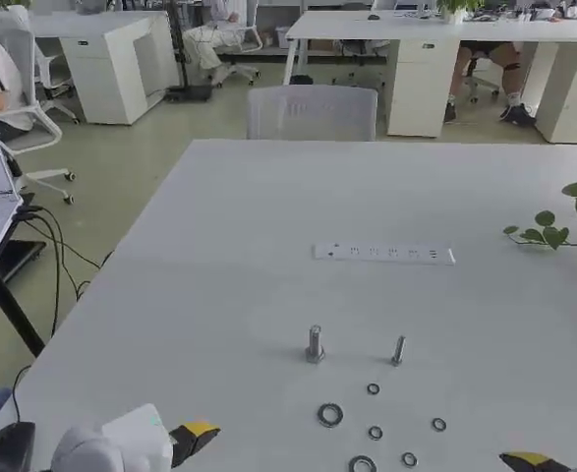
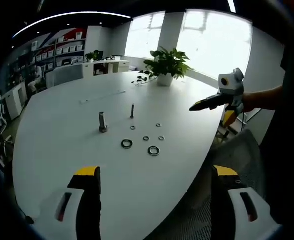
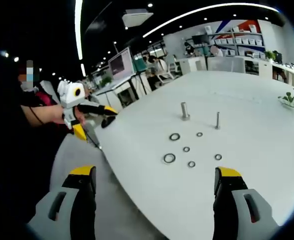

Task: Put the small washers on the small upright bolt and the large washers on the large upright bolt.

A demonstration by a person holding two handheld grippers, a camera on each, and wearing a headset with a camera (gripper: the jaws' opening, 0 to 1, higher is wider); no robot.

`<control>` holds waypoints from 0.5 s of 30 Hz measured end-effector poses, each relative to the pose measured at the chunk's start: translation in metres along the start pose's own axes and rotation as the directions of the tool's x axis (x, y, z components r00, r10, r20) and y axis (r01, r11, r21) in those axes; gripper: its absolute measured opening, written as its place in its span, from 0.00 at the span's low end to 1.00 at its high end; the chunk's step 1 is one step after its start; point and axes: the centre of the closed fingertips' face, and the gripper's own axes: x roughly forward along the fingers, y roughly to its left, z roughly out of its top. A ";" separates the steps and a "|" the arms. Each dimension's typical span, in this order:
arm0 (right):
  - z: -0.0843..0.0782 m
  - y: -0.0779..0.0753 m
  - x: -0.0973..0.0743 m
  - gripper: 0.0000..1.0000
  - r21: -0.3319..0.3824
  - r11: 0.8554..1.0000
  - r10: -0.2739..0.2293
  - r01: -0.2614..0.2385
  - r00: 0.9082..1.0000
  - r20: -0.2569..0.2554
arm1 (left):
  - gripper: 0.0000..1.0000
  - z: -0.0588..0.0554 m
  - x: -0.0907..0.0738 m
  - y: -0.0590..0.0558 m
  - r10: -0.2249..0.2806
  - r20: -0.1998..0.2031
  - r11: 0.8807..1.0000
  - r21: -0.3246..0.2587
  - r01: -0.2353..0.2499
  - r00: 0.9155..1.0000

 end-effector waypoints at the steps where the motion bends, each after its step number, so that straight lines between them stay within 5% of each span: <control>1: 0.000 0.000 0.000 1.00 0.000 1.000 0.001 -0.001 1.000 0.000 | 0.96 0.000 0.000 0.000 0.000 0.000 1.000 -0.001 0.000 1.000; 15: 0.000 0.001 0.000 1.00 -0.005 1.000 0.007 -0.007 1.000 -0.003 | 0.98 0.000 -0.001 0.000 -0.001 -0.003 1.000 -0.002 0.001 1.000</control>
